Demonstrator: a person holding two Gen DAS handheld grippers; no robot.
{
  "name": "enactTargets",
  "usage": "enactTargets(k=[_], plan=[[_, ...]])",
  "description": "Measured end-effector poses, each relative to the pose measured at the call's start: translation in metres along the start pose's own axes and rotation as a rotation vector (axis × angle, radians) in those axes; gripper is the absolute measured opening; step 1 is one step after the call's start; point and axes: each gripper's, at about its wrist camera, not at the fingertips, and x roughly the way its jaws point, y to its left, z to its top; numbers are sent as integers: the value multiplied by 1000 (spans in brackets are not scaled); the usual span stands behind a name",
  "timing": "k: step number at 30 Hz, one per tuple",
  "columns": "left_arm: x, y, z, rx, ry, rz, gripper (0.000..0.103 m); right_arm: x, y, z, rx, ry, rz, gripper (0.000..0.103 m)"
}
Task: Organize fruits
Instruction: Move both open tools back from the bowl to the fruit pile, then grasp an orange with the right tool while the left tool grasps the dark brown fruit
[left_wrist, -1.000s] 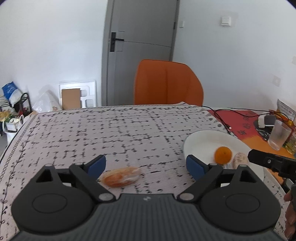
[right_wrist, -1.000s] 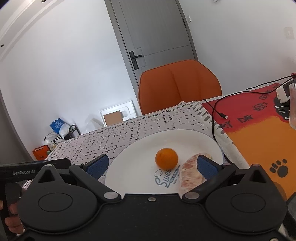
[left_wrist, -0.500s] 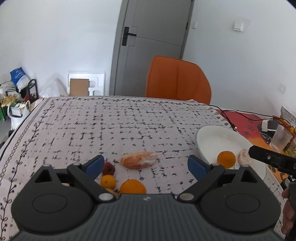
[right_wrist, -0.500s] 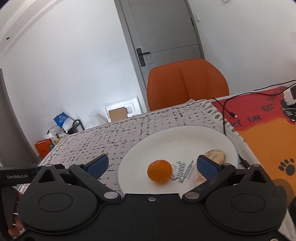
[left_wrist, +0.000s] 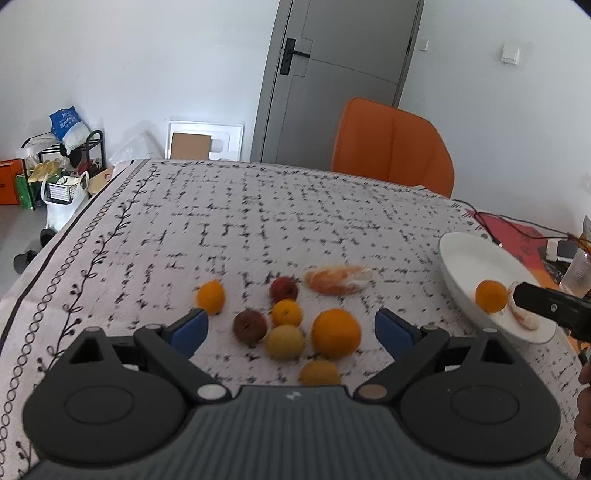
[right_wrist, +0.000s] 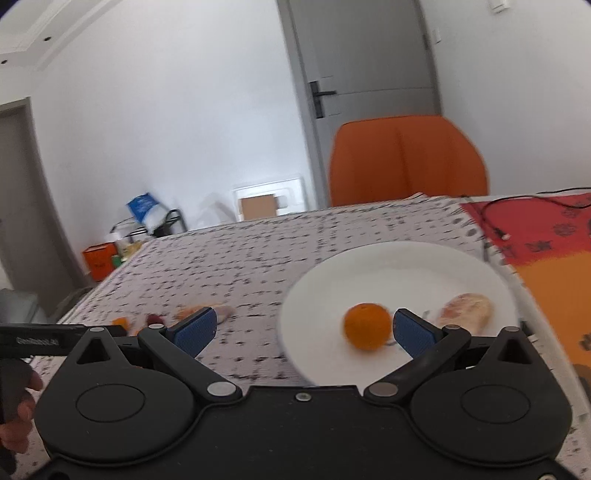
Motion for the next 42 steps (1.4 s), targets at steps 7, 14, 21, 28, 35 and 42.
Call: enactTargets(k=[7, 14, 21, 28, 35, 42], plan=[[-6, 14, -9, -7, 1, 14, 95, 7, 18, -1, -28, 34, 67, 103], [-10, 30, -15, -34, 5, 32, 90, 13, 36, -3, -42, 64, 161, 101], [-9, 41, -18, -56, 15, 26, 71, 29, 52, -6, -52, 127, 208, 76], [-7, 53, -21, -82, 20, 25, 59, 43, 65, -12, -60, 181, 252, 59], [-7, 61, -20, -88, 10, 19, 57, 60, 81, -13, -71, 211, 278, 58], [-3, 66, -17, -101, 2, -1, 53, 72, 95, -14, -86, 231, 290, 54]])
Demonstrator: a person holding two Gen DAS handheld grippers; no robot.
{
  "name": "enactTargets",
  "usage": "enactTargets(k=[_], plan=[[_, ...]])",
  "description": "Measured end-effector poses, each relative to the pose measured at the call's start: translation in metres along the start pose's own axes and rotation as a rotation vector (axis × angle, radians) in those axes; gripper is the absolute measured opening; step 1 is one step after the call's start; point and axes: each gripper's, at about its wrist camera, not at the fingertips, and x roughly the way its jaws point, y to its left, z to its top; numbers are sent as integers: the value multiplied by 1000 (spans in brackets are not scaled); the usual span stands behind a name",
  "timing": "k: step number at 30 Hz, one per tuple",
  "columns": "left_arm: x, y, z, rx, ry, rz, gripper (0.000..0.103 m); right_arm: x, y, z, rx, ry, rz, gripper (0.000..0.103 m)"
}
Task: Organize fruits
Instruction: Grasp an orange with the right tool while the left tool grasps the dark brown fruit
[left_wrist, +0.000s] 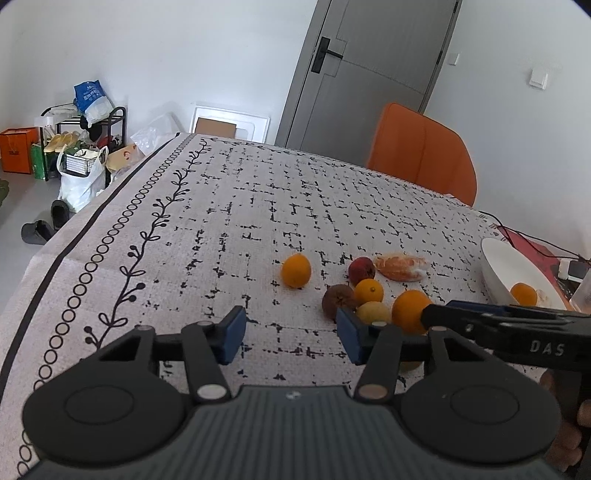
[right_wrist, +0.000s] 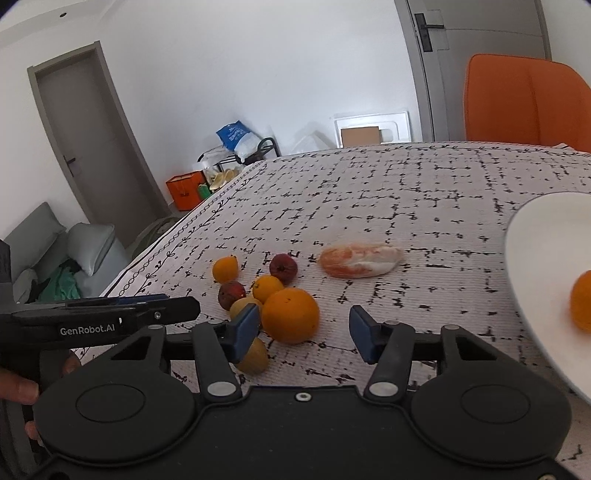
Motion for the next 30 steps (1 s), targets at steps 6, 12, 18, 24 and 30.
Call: enactTargets(k=[6, 12, 18, 24, 30], plan=[[5, -1, 2, 8, 0, -15, 52, 11, 2, 0, 13, 14, 25, 36], [9, -6, 4, 14, 1, -29, 48, 8, 1, 1, 17, 4, 12, 34], [16, -13, 6, 23, 3, -36, 45, -5, -12, 0, 40, -22, -15, 33], [23, -19, 8, 28, 7, -38, 37, -18, -21, -1, 56, -46, -35, 33], [30, -24, 8, 24, 23, -47, 35, -29, -25, 0, 63, -71, -51, 33]])
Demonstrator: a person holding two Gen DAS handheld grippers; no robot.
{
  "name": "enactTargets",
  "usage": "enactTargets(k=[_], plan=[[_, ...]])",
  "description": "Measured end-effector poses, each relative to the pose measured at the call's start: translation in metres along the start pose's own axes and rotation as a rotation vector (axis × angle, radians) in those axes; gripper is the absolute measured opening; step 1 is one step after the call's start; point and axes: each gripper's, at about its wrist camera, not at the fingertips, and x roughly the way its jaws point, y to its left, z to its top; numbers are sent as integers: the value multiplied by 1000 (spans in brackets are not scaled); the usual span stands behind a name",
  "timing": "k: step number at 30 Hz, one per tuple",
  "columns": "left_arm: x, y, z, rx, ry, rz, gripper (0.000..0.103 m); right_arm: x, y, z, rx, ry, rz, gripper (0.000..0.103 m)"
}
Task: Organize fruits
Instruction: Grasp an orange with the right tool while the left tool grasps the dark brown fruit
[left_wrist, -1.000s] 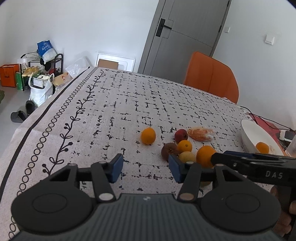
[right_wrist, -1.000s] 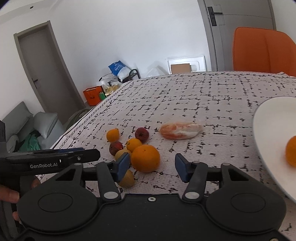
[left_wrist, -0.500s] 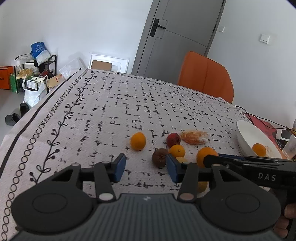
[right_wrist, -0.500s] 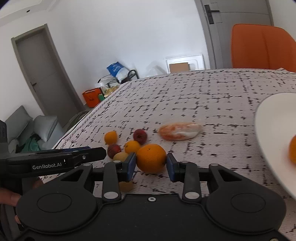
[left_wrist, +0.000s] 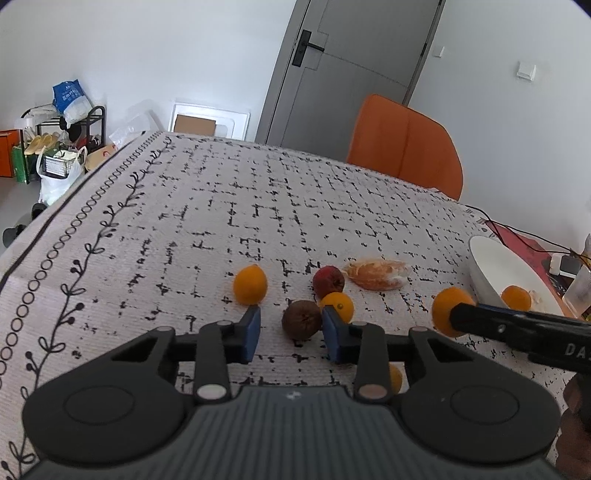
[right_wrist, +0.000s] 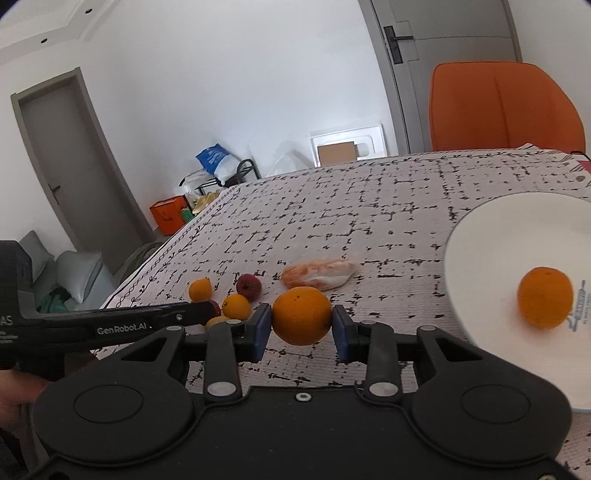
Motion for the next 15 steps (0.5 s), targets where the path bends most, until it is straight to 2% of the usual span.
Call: enactTargets(k=[6, 15], plan=[[5, -3, -1, 8, -3, 4, 22, -10, -3, 1, 6, -26, -16, 33], [-3, -16, 7, 33, -39, 5, 21, -32, -17, 3, 24, -78, -46, 33]])
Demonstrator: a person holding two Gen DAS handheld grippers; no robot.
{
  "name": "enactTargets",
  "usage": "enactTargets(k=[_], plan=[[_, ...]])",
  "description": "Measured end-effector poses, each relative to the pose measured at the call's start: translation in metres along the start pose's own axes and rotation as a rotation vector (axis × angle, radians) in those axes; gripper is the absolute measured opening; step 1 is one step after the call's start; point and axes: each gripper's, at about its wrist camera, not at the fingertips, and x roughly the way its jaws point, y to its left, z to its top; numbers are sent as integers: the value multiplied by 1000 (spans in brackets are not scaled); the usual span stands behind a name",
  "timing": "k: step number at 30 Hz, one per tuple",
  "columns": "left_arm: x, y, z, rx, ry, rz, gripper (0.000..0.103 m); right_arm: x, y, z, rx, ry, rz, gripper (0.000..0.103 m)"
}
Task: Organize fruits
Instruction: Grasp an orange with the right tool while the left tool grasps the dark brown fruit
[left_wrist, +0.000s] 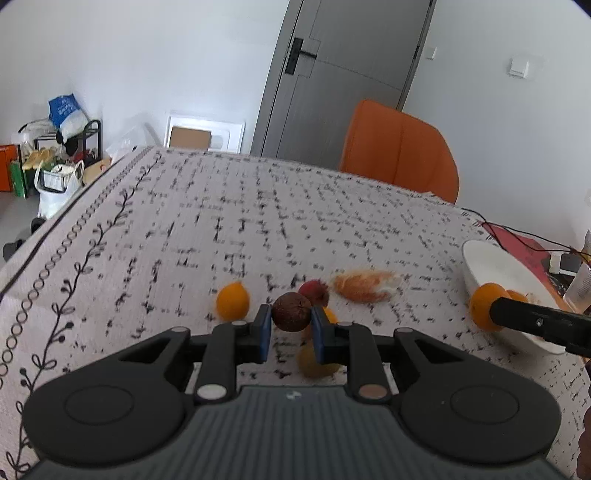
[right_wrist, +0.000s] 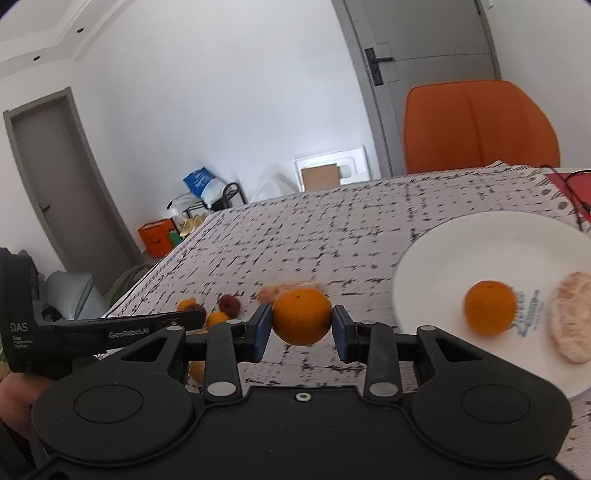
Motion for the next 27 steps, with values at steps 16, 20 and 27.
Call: enactTargets(k=[16, 20, 27], plan=[[-4, -50, 9, 78, -19, -76, 21, -32, -45, -6, 72, -59, -97, 33], [-3, -64, 7, 93, -16, -94, 21, -41, -55, -9, 92, -71, -120, 33], [-1, -88, 5, 130, -12, -130, 21, -57, -72, -16, 120, -84, -153, 34]])
